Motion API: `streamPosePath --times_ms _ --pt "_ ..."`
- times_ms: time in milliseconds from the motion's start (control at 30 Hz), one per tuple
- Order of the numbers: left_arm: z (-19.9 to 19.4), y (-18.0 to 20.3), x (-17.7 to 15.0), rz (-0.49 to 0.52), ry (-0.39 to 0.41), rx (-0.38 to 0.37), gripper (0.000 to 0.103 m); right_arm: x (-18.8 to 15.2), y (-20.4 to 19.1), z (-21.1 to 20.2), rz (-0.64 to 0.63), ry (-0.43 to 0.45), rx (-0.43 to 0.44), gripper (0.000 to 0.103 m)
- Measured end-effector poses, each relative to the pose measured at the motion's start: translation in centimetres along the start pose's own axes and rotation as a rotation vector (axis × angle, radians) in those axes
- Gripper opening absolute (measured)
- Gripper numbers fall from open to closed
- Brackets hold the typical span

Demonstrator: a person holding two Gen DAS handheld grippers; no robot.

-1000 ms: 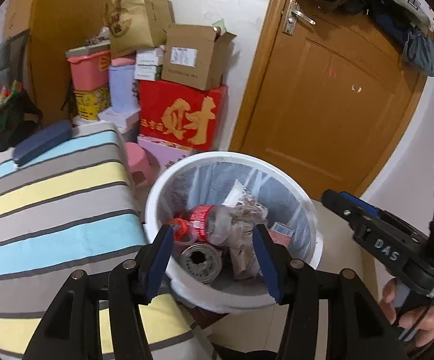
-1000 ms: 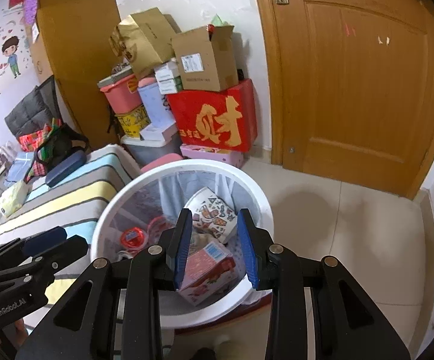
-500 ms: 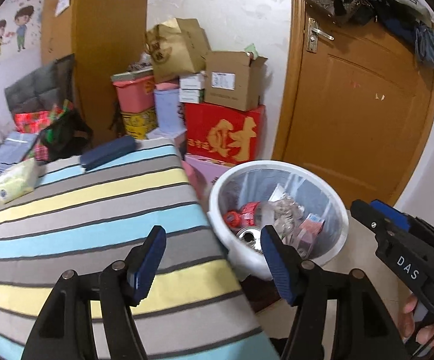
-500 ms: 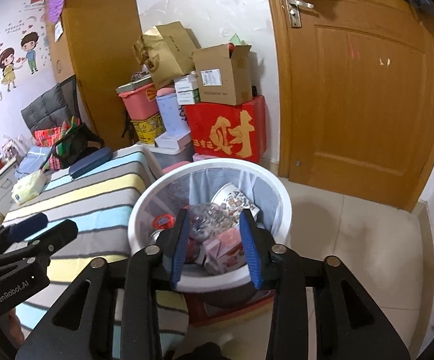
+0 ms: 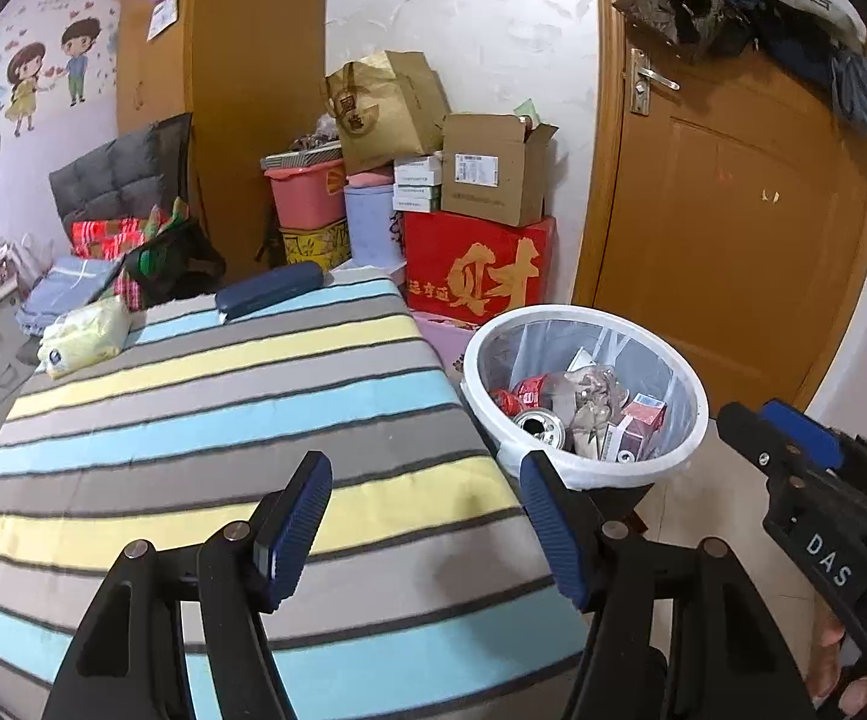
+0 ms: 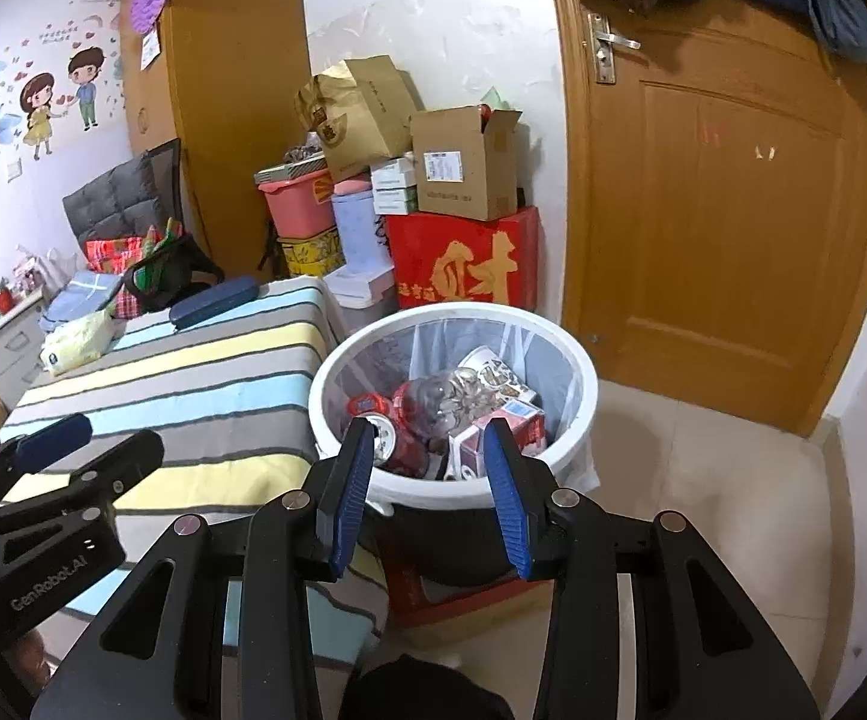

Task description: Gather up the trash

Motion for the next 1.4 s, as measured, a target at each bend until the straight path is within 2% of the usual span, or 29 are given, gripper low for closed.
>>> streamPosePath --times_ms 200,367,1400 --pt "-1.3 -0.7 -0.4 -0.005 0.026 0.018 0.065 -0.2 -0.4 -0.7 -0.009 0.007 -0.028 0.04" --pt "-1.6 -0.9 -0.7 -0.011 0.015 0.013 0.065 -0.4 -1.0 -1.0 -0.007 0.018 -0.005 0.04" --pt "-2.7 -0.9 -1.2 -0.019 0.018 -0.007 0.065 -0.2 -1.4 -2.1 -0.023 0.037 -0.017 0.04"
Point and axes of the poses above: each gripper's, at about its wrist camera, not at the fingertips, and z roughly the way its jaws point, y to its right, x to its top, the point moved 7 cm from there along z, roughly the way its jaws point, and after that the axes turned 15 degrees about -z, right-handed, at the moved point
